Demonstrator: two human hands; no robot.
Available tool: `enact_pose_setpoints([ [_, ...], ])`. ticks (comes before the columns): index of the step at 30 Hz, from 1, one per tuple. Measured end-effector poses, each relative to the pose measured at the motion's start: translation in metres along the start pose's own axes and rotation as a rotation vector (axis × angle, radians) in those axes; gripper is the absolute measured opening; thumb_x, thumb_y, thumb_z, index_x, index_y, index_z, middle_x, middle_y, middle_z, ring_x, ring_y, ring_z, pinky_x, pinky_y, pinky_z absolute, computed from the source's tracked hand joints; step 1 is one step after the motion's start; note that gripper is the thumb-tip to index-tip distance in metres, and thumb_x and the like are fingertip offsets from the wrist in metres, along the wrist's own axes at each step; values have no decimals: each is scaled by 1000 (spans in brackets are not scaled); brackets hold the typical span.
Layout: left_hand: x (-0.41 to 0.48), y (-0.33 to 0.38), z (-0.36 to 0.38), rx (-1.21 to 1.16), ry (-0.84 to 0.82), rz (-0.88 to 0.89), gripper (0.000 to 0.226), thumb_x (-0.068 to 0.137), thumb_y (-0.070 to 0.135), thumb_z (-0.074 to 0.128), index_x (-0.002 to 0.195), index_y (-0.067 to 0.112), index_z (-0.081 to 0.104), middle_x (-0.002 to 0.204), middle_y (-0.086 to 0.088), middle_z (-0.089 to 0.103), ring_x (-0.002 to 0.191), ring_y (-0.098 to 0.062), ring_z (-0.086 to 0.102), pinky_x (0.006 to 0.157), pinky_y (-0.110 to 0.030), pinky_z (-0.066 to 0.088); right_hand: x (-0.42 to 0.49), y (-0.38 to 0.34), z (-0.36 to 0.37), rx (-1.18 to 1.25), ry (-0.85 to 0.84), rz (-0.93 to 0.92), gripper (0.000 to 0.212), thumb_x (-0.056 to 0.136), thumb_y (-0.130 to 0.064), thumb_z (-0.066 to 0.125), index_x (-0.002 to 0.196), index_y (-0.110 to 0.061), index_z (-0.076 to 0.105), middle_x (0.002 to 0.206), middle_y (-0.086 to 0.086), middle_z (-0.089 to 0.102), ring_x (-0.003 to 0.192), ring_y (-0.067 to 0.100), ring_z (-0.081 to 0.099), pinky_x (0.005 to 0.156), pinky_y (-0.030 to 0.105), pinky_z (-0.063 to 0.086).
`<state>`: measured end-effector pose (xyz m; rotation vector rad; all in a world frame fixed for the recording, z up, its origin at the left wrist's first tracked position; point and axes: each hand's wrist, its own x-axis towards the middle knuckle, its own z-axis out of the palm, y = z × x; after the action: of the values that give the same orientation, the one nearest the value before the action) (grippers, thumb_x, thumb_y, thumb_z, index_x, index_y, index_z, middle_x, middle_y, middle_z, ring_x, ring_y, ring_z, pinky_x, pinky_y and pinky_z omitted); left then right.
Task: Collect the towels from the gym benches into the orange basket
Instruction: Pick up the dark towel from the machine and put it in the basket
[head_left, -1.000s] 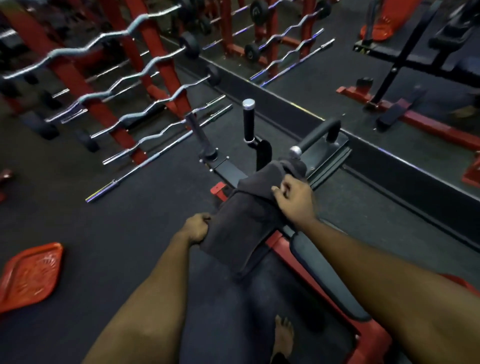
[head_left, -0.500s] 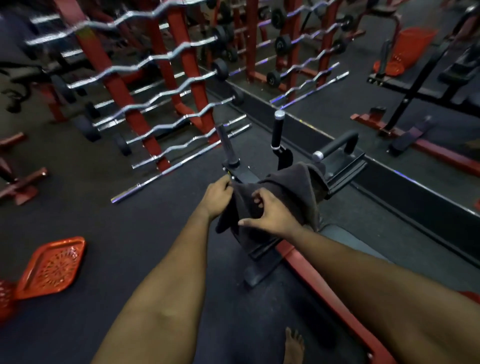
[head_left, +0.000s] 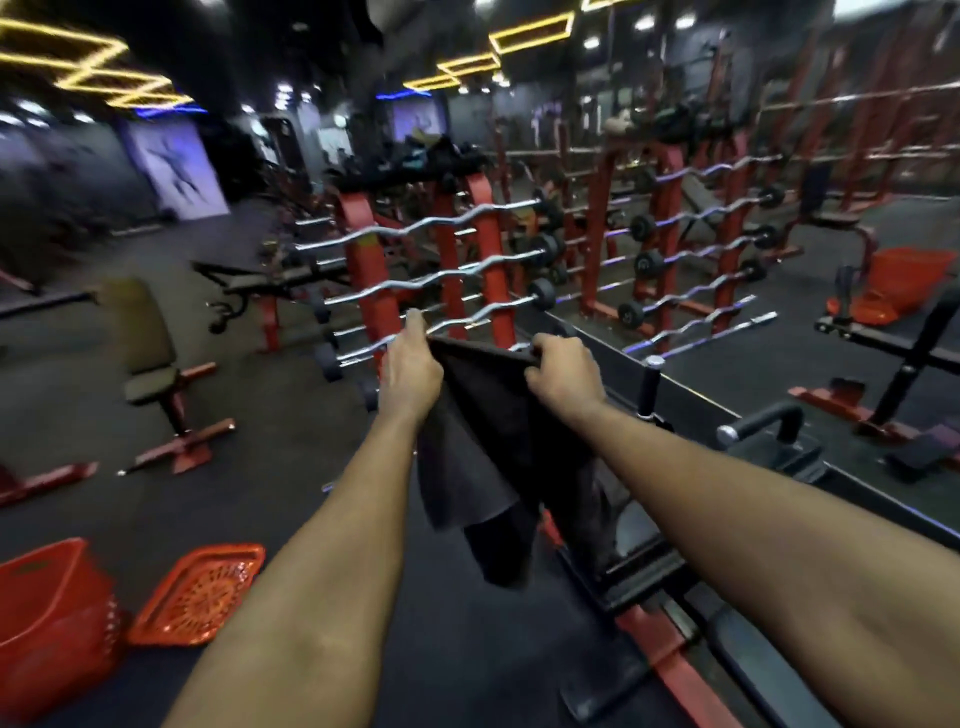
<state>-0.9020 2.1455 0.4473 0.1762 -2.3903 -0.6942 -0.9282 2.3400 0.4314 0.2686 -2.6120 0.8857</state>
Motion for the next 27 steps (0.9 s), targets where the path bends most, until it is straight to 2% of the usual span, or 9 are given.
enact_pose_setpoints([
  [2,-4,-21,-32,67,71,-110,53,80,-4,33,128,16,35,83,-14,52,73,-33,48,68,-41,41,10,-21,4,-10,53,-39,14,79,-13,56,91,-15,63,93,18,69,93,40,65,74,39,51],
  [3,-3,-31,-40,52,63,-112,47,83,-2,36,126,16,37,82,-13,54,74,-33,52,69,-41,44,15,-25,3,-26,80,-31,14,81,-11,55,93,-14,62,93,19,69,93,41,66,74,40,52],
  [5,-5,-55,-70,-12,-20,-62,16,92,13,51,108,13,46,79,-12,60,75,-31,59,68,-32,43,28,-42,7,-45,139,-29,16,85,-9,54,98,-14,62,94,20,69,94,42,67,74,41,52],
  [8,-22,-85,-117,24,-206,-54,37,75,38,79,90,11,58,70,2,57,59,-3,47,58,-17,36,41,-70,20,-22,164,-106,15,87,-8,51,99,-14,58,90,21,69,90,42,67,69,39,48],
  [10,-36,-102,-140,191,-306,-114,42,66,39,85,89,9,66,71,-2,61,64,-9,54,61,-23,37,43,-90,32,19,141,-152,13,86,-7,50,94,-14,56,87,20,68,87,42,67,66,37,44],
  [12,-53,-125,-161,384,-300,-251,25,72,20,80,93,9,72,85,-11,71,86,-23,66,71,-29,45,40,-109,46,75,112,-190,13,84,-6,50,93,-15,55,84,20,68,85,42,66,66,38,45],
  [15,-91,-156,-194,539,-132,-529,32,67,12,52,93,10,70,96,-20,71,95,-37,67,77,-39,52,33,-131,64,146,66,-234,14,84,-6,51,94,-16,55,83,21,67,85,43,65,65,38,43],
  [21,-164,-155,-208,592,259,-931,28,83,0,49,106,3,65,108,-24,65,104,-42,62,81,-43,53,9,-173,94,316,-24,-357,17,84,-4,47,95,-14,54,86,24,67,83,45,65,66,42,47],
  [27,-229,-152,-243,706,482,-1102,27,88,-4,38,106,3,57,107,-25,65,104,-43,62,83,-47,52,-16,-196,118,435,-129,-309,19,89,-7,46,106,-14,51,92,26,67,88,46,65,72,45,50],
])
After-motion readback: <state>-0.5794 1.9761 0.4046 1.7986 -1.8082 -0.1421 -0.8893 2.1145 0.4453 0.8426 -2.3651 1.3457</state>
